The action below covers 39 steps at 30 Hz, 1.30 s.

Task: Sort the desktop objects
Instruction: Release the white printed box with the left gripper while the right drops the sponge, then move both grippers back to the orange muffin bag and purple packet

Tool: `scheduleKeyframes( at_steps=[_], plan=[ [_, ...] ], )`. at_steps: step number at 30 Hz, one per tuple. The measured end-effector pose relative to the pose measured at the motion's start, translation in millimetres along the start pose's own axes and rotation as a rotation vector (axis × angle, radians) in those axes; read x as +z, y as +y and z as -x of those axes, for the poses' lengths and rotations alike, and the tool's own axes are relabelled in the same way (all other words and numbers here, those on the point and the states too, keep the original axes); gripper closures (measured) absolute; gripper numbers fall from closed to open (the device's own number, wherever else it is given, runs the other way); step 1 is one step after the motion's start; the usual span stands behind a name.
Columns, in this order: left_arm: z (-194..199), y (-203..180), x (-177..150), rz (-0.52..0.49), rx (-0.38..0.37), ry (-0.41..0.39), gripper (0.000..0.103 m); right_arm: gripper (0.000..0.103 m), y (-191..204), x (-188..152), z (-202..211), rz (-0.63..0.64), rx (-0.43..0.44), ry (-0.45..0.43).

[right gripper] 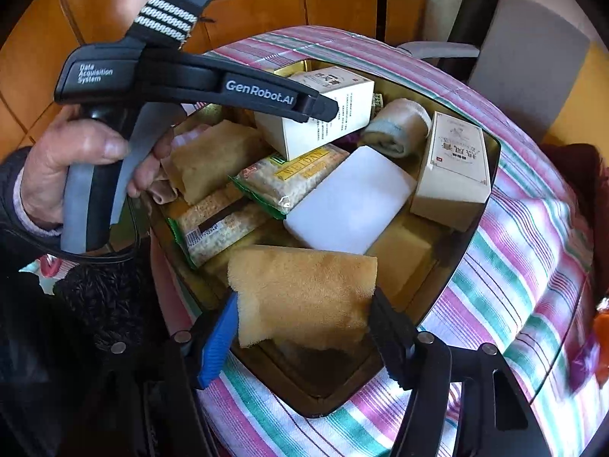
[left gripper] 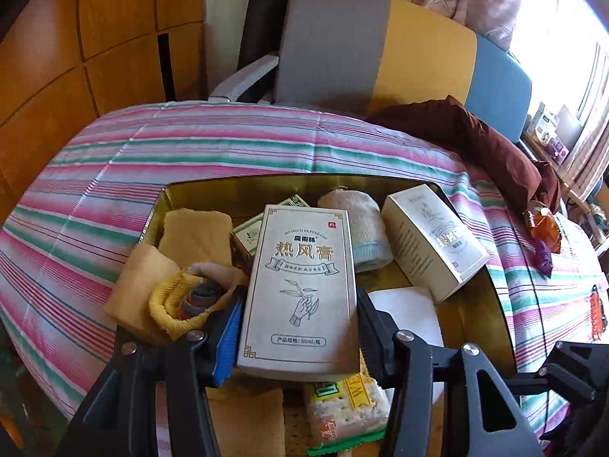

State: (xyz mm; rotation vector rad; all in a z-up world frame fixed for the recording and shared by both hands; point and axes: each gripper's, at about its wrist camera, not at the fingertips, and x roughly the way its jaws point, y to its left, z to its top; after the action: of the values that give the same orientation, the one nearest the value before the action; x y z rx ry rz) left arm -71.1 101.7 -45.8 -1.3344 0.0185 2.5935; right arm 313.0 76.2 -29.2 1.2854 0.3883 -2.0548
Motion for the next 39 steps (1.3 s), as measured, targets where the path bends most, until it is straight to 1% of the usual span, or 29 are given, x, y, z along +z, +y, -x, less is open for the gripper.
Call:
scheduleKeyframes(
  at_steps=[1, 7, 9, 15, 24, 28, 34, 36, 39],
  plan=[
    [1.9, -0.1, 0.0, -0.002, 0.003, -0.006, 0.046, 0.034, -1.5, 0.1, 0.9, -0.005, 0.005, -0.006],
    [10.5, -2.1, 0.8, -0.015, 0.012, -0.023, 0.044, 0.031, -10.9, 0.9, 5.7, -0.031, 0.019, -0.024],
    [12.3, -3.3, 1.1, -0.017, 0.017, -0.028, 0.044, 0.027, -11.3, 2.7, 4.9, -0.032, 0.036, -0.023],
    [22.7, -5.6, 0.7, -0.028, 0.026, -0.051, 0.044, 0.021, -8.7, 2.5, 6.1, -0.018, 0.03, -0.026],
    [49.1, -7.0, 1.1, -0.042, 0.055, -0.109, 0.043, 0.02, -13.2, 5.9, 22.7, -0.051, 0.063, -0.09],
    [60.5, -9.1, 3.3, -0.052, 0.055, -0.136, 0.043, 0.02, -16.0, 7.1, 33.5, -0.079, 0.079, -0.126],
    [74.5, -22.3, 11.7, -0.087, 0.028, -0.17, 0.043, 0.02, -37.2, 7.2, 49.4, -0.154, 0.025, -0.179],
    [75.9, -28.7, 14.1, -0.103, 0.018, -0.174, 0.043, 0.02, -49.0, 5.8, 55.5, -0.195, -0.011, -0.197],
    [74.6, -41.8, 20.6, -0.131, -0.006, -0.175, 0.043, 0.02, -76.7, 0.6, 67.2, -0.311, -0.079, -0.223]
  ],
)
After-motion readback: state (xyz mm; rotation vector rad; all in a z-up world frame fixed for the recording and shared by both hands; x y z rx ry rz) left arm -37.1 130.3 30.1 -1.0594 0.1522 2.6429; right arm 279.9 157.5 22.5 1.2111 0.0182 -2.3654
